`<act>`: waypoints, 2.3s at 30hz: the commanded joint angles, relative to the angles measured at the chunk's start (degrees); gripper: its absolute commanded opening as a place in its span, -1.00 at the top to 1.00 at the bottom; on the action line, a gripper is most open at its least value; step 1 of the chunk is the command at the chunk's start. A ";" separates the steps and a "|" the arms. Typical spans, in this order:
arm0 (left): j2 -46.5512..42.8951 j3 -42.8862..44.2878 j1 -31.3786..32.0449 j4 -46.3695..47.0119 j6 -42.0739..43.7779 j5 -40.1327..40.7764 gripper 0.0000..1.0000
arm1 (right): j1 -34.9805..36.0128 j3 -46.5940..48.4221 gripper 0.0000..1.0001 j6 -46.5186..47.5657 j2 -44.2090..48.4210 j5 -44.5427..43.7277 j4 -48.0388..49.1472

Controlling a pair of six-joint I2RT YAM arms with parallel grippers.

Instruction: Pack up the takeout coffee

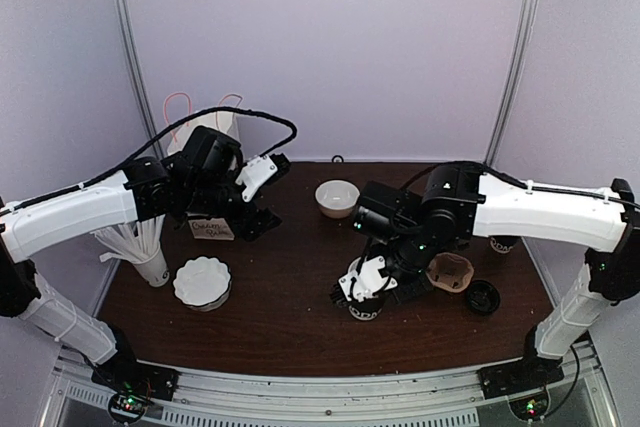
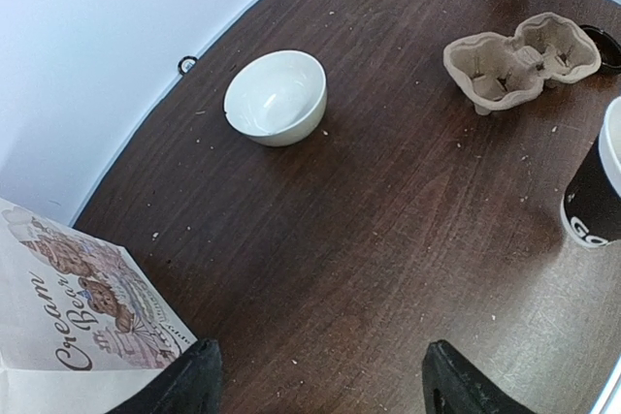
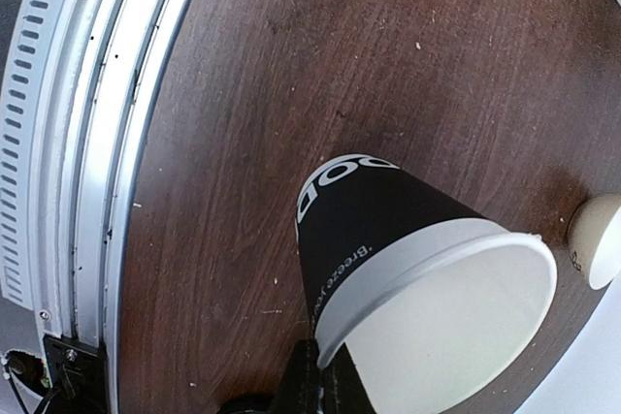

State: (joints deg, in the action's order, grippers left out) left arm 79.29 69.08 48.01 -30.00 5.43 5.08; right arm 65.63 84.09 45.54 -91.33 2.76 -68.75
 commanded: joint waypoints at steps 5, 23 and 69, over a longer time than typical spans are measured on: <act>-0.92 0.26 -0.09 1.69 -0.34 0.27 -0.50 | 4.56 -2.87 0.98 -0.77 -3.57 -3.11 5.71; 0.24 1.31 -0.02 0.06 0.06 -1.57 -0.50 | -2.21 -4.79 0.12 0.44 8.24 4.18 -1.92; 1.40 1.91 -0.02 -0.32 0.98 -2.78 -0.50 | -40.22 -50.46 0.42 9.78 18.07 -4.24 21.20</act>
State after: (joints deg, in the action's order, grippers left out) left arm 80.05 69.14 48.01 -31.38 5.91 3.14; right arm 25.82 34.65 56.16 -71.11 1.52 -51.66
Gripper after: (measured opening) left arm 0.749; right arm 0.309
